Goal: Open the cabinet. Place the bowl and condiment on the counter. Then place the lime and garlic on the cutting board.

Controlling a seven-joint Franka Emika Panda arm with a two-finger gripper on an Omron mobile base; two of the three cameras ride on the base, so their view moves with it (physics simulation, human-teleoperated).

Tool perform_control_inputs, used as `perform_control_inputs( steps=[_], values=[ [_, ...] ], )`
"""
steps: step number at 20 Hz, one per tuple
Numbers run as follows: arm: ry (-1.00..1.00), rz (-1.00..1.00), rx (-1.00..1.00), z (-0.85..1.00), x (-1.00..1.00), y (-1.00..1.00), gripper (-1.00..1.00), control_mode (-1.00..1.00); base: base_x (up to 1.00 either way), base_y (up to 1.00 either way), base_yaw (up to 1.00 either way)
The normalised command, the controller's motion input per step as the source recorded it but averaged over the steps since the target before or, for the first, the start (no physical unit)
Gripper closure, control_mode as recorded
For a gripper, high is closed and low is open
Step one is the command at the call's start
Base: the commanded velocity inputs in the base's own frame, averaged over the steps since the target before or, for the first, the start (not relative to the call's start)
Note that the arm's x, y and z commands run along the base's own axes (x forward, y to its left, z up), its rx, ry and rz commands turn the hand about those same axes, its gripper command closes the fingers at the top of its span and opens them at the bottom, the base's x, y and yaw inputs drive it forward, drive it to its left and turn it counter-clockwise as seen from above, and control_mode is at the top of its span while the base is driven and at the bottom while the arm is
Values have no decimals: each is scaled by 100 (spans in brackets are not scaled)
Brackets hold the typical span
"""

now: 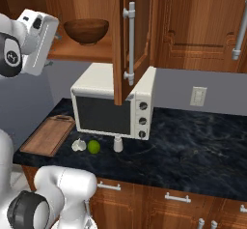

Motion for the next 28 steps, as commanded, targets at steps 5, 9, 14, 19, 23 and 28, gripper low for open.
perform_control_inputs(
  steps=[5,9,14,19,23,28],
  values=[
    [-6,8,-19,6,70,26,-100,-100,0,0,0],
    [-3,2,-15,0,61,4,-100,-100,0,0,0],
    [0,0,-11,0,63,1,-100,-100,0,0,0],
    [1,0,-3,0,65,0,-100,-100,0,0,0],
    [1,0,0,-4,57,0,-100,-100,0,0,0],
    [1,1,0,-4,39,0,-100,-100,0,0,0]
  ],
)
